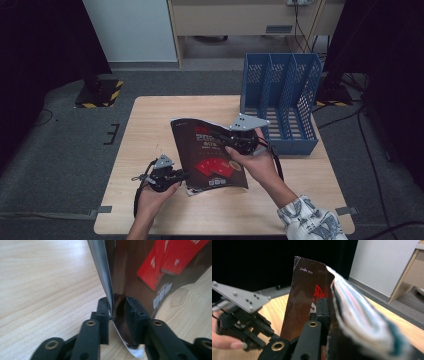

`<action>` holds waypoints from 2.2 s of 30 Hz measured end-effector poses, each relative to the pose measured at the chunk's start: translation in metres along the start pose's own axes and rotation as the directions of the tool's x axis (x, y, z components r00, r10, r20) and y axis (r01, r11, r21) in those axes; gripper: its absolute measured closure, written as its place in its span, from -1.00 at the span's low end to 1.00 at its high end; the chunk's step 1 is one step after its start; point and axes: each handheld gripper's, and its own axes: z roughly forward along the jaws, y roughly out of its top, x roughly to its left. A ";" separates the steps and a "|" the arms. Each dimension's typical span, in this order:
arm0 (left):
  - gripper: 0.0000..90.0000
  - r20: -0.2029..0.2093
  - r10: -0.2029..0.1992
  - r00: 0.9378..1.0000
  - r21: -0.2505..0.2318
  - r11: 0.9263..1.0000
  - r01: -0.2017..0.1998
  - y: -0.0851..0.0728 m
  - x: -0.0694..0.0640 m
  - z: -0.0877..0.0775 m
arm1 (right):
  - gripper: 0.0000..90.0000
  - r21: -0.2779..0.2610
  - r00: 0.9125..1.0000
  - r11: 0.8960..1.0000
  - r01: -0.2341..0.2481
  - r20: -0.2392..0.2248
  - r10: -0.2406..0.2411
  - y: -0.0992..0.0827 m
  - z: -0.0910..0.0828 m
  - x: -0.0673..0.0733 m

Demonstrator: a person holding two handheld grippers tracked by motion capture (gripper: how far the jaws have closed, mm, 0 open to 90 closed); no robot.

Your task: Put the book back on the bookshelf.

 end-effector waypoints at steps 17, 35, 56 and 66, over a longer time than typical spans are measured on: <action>0.81 -0.020 0.009 1.000 0.001 1.000 -0.009 0.002 -0.001 -0.002 | 0.93 -0.009 1.000 1.000 0.005 0.008 -0.005 0.003 -0.001 0.001; -0.10 -0.136 -0.099 0.986 -0.050 0.994 0.093 -0.004 0.013 -0.004 | 0.93 -0.012 1.000 1.000 0.012 0.014 -0.012 0.008 -0.004 0.002; -0.83 -0.224 -0.132 0.966 -0.040 0.991 0.126 -0.010 0.024 -0.002 | 0.93 -0.019 0.999 1.000 0.015 0.029 -0.014 0.024 -0.006 0.001; -0.85 -0.274 -0.140 0.951 -0.016 0.990 0.141 -0.016 0.031 0.000 | 0.93 -0.023 0.999 1.000 0.005 0.048 -0.004 0.040 -0.004 -0.002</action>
